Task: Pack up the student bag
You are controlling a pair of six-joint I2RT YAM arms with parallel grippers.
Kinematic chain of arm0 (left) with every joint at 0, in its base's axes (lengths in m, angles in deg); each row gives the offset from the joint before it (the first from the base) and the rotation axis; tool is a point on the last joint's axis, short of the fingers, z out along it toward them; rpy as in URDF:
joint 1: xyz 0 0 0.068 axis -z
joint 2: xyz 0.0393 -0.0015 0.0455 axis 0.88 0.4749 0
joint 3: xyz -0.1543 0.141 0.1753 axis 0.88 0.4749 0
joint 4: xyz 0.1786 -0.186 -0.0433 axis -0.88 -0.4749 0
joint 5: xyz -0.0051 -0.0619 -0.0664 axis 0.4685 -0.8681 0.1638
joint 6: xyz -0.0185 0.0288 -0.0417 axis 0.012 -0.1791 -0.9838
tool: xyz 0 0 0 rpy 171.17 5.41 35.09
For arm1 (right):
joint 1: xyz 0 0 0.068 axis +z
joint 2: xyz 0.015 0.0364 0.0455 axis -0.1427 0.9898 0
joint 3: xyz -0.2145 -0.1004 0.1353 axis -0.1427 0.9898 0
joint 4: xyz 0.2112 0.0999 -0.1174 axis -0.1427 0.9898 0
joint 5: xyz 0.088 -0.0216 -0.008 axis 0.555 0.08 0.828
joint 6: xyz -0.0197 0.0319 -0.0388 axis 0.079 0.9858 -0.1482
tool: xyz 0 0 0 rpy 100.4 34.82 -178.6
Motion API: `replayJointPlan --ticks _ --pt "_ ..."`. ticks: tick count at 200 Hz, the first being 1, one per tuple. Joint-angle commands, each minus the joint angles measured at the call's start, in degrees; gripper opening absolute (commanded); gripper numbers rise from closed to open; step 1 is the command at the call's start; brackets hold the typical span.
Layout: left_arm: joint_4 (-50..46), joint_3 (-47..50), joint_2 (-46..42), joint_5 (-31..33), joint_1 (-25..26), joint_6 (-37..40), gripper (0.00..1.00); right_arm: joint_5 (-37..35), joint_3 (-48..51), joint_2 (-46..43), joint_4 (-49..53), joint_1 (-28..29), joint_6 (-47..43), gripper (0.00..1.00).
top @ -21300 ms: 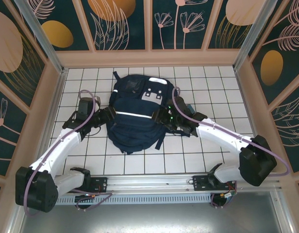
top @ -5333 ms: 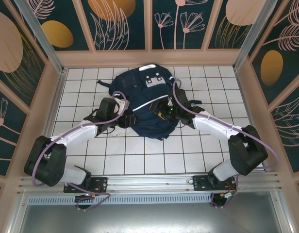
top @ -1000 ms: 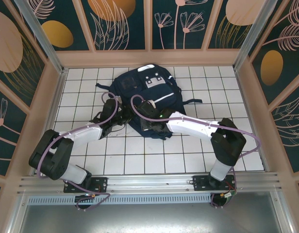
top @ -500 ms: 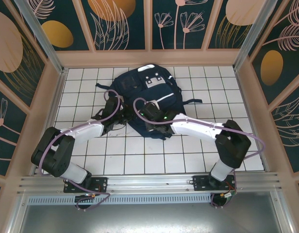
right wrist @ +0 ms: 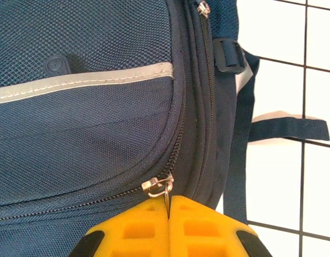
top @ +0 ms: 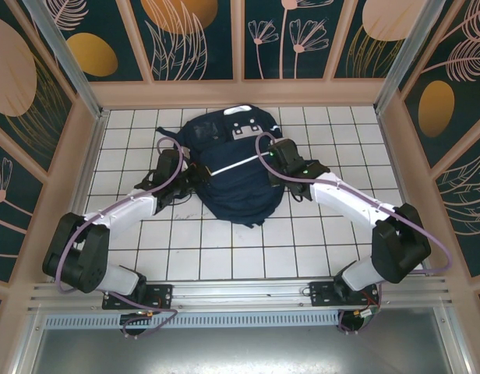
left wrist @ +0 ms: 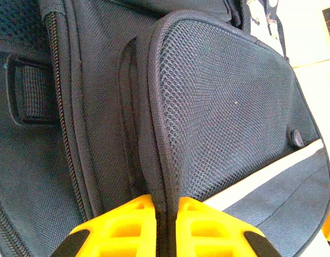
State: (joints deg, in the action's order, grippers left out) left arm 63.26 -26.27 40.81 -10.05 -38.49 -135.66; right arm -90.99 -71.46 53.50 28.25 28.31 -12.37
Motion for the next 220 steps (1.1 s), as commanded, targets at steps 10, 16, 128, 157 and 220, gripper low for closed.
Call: replayJointPlan --ticks 10,16,128,157,220 --pt "-6.3 -2.3 -1.8 6.3 -2.7 5.6 0.0 3.0 -0.5 -5.3 6.2 1.9 0.6 0.0" --pt "-6.6 -2.8 -1.6 6.4 -2.8 6.1 0.0 4.6 -0.3 -6.0 7.2 3.2 1.4 0.0" --pt "-12.4 -9.6 3.2 17.8 -3.0 10.0 0.0 -0.6 7.3 -7.8 8.1 11.4 7.1 0.0" --pt "-12.0 -8.1 3.0 19.6 -3.0 15.6 0.0 3.3 12.4 -12.1 3.3 4.6 4.0 0.0" --pt "-10.9 -8.8 2.4 17.9 -3.0 24.7 0.0 14.2 9.7 -11.3 -3.3 -4.6 -2.5 0.0"
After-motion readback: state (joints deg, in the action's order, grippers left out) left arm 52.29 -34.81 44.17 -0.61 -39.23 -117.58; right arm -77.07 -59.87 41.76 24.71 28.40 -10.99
